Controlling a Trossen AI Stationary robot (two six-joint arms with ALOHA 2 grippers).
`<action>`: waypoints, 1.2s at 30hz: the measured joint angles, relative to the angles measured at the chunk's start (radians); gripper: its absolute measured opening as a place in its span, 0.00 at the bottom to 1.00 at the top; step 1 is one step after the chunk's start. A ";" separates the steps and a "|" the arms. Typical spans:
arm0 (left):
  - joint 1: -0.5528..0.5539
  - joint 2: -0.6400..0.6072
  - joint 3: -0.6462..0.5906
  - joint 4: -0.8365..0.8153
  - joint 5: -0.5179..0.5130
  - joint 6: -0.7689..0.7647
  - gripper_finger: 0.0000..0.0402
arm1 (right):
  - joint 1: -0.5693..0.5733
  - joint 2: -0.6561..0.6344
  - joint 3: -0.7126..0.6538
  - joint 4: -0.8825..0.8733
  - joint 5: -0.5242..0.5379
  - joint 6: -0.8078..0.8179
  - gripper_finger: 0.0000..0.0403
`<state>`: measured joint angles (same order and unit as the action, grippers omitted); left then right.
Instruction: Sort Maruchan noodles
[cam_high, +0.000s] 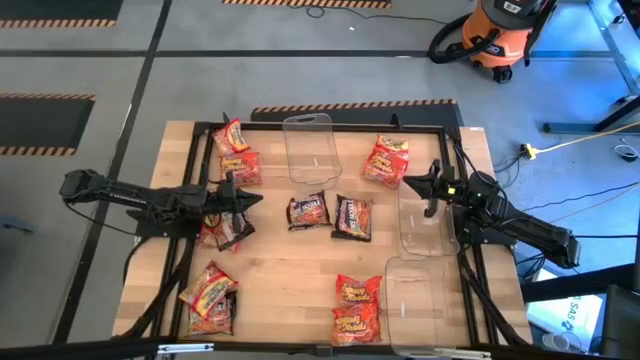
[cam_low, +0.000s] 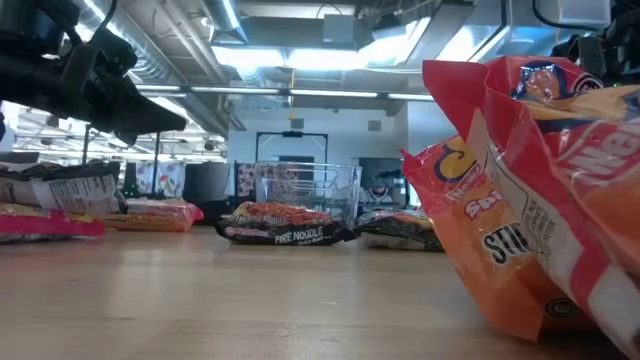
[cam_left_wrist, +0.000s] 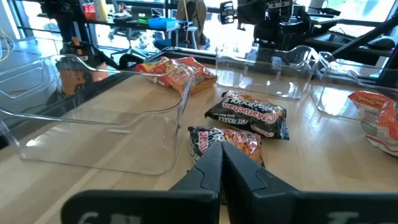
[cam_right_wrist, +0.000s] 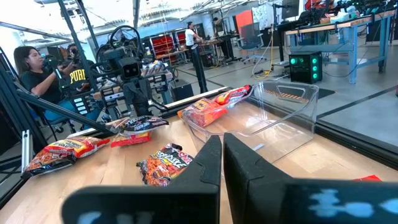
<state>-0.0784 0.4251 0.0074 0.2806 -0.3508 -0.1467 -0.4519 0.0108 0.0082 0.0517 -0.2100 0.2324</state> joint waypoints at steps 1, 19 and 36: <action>0.000 0.000 0.000 0.000 0.000 0.000 0.00 | 0.000 0.000 0.000 0.000 0.000 0.000 0.00; 0.000 0.000 0.000 0.182 0.013 -0.051 0.00 | 0.000 0.000 0.000 0.006 -0.009 0.049 0.00; 0.053 0.098 0.066 0.448 0.059 -0.034 0.00 | 0.000 0.089 -0.001 0.231 0.095 0.161 0.00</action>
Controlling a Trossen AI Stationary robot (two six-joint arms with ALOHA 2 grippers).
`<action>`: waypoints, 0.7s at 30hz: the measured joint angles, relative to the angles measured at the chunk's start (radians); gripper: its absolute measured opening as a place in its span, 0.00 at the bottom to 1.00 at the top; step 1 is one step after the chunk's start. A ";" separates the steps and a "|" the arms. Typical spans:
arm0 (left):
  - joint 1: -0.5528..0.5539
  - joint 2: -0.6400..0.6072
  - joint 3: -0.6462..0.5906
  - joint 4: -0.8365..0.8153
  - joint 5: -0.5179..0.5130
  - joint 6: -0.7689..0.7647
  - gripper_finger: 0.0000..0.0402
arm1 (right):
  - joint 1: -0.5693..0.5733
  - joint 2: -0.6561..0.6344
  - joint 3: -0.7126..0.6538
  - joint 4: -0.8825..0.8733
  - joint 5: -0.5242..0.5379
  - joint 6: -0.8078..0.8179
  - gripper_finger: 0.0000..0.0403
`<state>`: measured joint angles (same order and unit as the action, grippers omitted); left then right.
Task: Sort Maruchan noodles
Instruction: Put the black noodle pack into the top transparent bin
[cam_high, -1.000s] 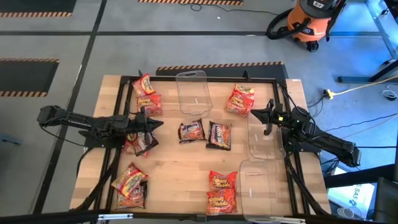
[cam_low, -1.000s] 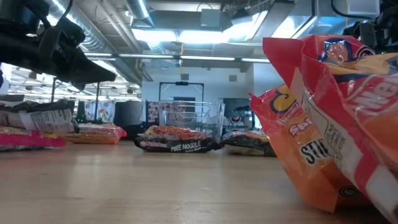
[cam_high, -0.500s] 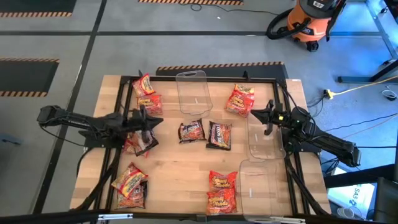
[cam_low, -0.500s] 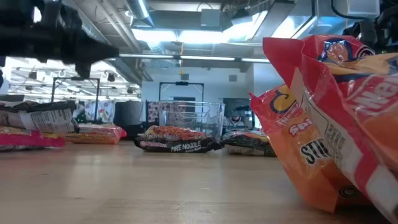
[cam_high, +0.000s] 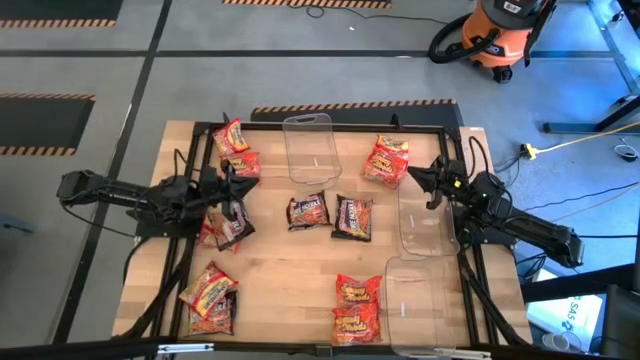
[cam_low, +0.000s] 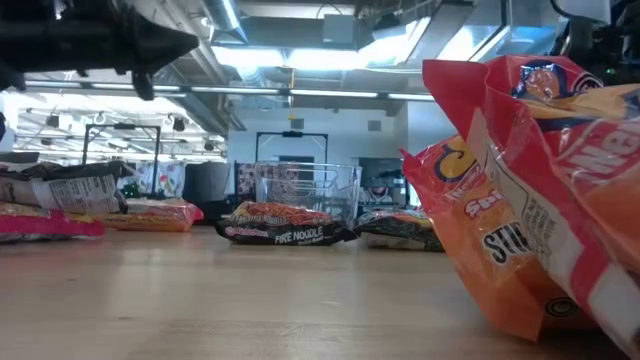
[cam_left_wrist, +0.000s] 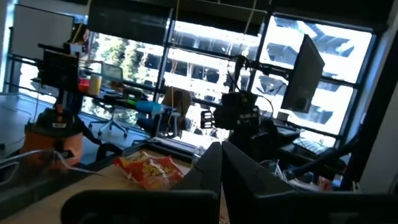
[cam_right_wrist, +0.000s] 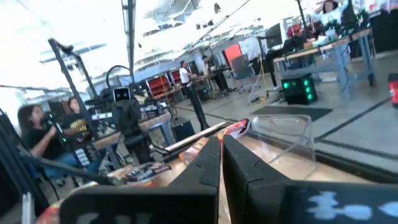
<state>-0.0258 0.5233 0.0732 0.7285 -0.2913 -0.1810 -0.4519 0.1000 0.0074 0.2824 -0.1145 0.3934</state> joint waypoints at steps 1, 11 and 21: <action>0.003 0.026 0.018 0.000 0.014 0.018 0.00 | 0.000 0.031 0.000 0.025 -0.003 0.019 0.00; 0.015 0.303 0.154 -0.003 0.077 0.057 0.00 | 0.000 0.382 0.161 0.063 -0.066 -0.031 0.00; 0.015 0.463 0.173 0.074 0.097 0.026 0.00 | 0.001 0.701 0.319 0.060 -0.072 -0.060 0.14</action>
<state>-0.0113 0.9861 0.2459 0.8026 -0.1939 -0.1555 -0.4511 0.8005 0.3263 0.3422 -0.1868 0.3335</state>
